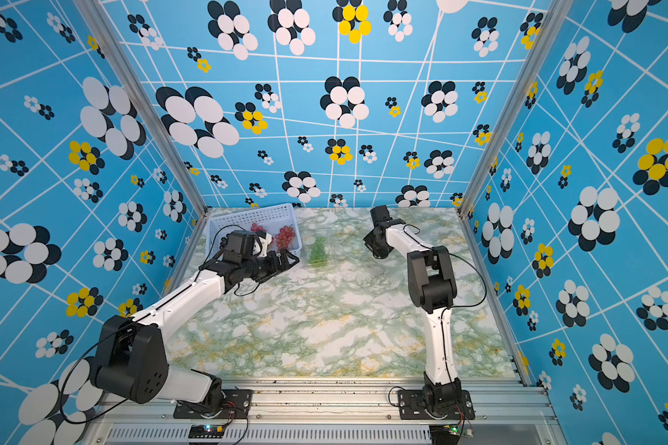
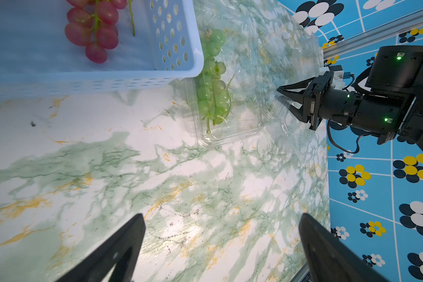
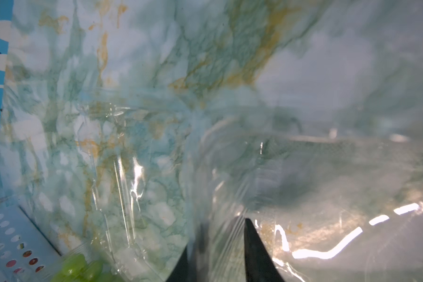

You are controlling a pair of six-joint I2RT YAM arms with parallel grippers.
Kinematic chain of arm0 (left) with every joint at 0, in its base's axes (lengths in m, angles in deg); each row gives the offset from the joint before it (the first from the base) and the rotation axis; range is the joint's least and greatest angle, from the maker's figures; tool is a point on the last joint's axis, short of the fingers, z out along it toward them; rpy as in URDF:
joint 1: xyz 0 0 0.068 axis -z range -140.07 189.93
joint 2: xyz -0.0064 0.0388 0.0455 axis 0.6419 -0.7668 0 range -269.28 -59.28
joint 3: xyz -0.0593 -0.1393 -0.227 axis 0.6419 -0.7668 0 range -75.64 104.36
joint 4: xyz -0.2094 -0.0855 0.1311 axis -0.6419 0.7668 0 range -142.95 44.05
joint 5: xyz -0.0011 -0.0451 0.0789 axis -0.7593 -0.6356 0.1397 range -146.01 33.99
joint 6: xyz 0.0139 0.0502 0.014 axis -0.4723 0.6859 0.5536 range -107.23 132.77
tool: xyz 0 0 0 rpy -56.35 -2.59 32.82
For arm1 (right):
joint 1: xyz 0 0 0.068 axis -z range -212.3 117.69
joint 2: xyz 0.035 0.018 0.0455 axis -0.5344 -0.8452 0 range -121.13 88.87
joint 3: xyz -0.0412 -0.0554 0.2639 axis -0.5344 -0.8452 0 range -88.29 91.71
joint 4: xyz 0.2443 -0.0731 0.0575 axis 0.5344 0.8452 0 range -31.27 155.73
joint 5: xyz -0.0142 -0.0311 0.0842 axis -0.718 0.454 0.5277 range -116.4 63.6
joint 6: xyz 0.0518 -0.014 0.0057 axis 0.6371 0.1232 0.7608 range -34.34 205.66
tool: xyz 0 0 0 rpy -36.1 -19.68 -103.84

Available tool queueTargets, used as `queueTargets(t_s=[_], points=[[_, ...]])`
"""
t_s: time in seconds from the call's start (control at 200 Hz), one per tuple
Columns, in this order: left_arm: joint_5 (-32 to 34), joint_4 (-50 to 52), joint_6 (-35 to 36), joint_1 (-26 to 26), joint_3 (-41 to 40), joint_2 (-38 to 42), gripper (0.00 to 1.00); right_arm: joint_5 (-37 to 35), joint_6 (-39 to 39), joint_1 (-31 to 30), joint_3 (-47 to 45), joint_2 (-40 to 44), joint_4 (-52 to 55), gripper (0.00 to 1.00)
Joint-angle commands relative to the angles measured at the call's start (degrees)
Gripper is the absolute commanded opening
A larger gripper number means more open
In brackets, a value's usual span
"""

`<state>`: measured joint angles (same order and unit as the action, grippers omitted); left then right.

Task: Pack grapes into containers
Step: Pick up the packing box from the center of the board.

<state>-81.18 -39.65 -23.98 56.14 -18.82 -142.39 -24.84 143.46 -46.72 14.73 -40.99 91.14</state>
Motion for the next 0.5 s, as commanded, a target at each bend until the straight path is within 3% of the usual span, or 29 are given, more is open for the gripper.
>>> queueTargets(t_s=[0.0, 0.34, 0.495], points=[[-1.31, -0.91, 1.32, 0.55, 0.7, -0.98, 1.0, -1.24, 2.3, 0.53, 1.3, -2.02, -0.18, 0.24], [-2.01, -0.37, 1.17, 1.63, 1.45, -1.42, 0.99, 1.74, 4.85, 0.79, 5.82, -2.16, -1.99, 0.15], [-4.92, -6.16, -3.6, 4.59, -0.03, -4.1, 1.0, 3.11, 5.22, 0.76, 4.65, 0.23, -3.64, 0.13]])
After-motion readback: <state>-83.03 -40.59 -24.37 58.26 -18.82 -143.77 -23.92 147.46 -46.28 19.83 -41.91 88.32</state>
